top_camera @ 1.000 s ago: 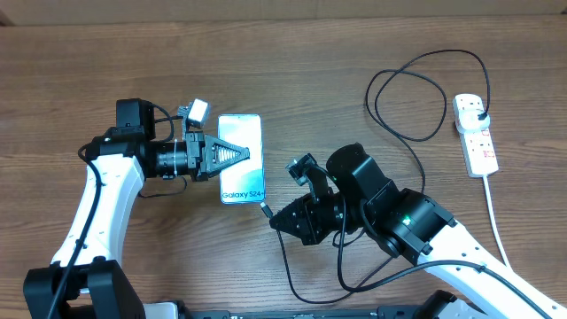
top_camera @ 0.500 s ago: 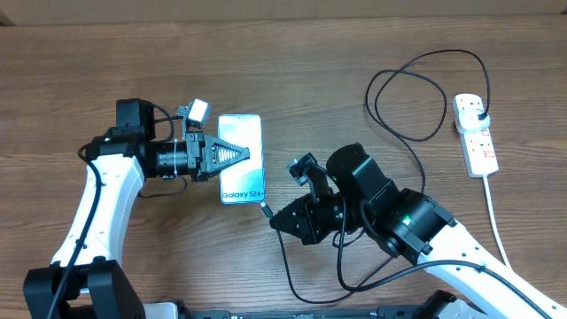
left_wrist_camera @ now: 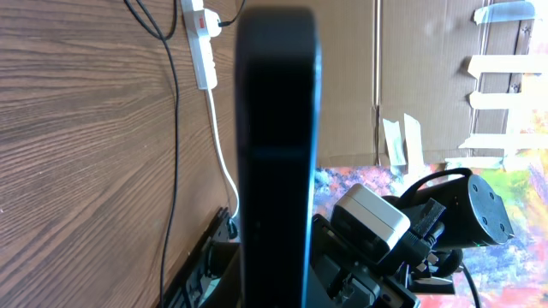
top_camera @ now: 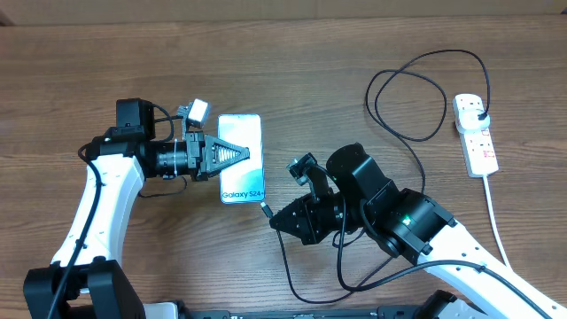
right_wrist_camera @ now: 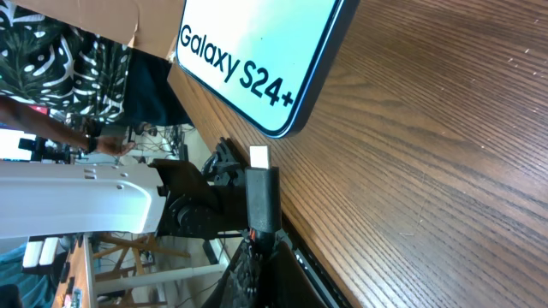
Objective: Plug charger to phone and switch on socket
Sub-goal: 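Align the USB-C plug under the phone's bottom port with the right gripper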
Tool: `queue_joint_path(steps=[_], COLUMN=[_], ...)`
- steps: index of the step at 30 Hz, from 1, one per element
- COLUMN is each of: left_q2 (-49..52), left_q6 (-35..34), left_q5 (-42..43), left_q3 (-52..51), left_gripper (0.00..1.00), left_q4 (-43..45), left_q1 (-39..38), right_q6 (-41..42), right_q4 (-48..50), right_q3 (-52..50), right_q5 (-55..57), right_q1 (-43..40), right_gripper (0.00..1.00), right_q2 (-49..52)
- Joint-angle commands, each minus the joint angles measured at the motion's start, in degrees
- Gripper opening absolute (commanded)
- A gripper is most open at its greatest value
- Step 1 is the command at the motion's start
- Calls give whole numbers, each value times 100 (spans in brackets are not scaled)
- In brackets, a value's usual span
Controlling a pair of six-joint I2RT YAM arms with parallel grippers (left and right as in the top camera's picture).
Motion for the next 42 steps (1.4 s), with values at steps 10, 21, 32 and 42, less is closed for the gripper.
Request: queue_joint_path(steps=[10, 21, 32, 42], left_q2=[-76, -76, -76, -76], left_q6=[173, 153, 151, 146], left_q5=[175, 179, 179, 179], left_q3=[11, 11, 11, 11], left_gripper=[4, 4, 4, 4], left_q4=[293, 476, 476, 601], left_q1=[-37, -37, -37, -37], right_q6=[9, 308, 304, 299], right_q4=[190, 426, 612, 160], right_q3=[2, 2, 2, 2], right_q5=[50, -160, -857, -876], right_q1=[26, 24, 22, 22], right_gripper=[4, 4, 4, 4], right_q2=[-44, -44, -44, -44])
